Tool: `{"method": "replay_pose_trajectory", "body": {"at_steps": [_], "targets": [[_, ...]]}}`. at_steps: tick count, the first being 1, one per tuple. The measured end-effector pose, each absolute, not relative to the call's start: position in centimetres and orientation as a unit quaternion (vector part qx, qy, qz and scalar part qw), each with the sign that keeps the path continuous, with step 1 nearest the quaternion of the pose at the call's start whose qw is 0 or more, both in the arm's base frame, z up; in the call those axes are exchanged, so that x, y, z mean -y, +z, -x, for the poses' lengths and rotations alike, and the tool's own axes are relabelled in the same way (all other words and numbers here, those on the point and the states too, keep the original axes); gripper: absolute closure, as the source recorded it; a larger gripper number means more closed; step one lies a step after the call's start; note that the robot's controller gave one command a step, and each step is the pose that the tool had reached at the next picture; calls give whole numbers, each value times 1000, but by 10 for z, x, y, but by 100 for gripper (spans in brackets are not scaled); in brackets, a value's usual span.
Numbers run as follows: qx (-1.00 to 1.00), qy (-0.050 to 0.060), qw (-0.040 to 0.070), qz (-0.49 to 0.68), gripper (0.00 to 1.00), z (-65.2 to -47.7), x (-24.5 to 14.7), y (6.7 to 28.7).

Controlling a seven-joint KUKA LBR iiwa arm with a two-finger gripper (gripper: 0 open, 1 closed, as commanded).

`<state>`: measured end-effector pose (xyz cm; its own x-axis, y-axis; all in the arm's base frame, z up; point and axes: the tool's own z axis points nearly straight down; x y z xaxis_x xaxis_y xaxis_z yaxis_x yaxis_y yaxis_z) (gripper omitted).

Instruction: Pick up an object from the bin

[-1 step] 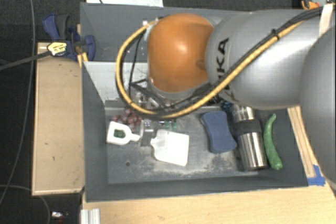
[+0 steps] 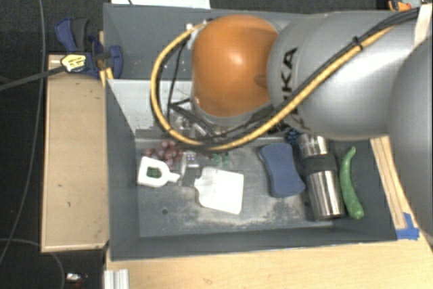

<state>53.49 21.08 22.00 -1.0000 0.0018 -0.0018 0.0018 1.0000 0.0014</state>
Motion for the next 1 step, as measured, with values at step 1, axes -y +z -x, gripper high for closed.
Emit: {"method": "replay_pose_trajectory", "body": {"at_steps": [1], "targets": [[-1000,0,0,-1,0,-534,-127,159]]}}
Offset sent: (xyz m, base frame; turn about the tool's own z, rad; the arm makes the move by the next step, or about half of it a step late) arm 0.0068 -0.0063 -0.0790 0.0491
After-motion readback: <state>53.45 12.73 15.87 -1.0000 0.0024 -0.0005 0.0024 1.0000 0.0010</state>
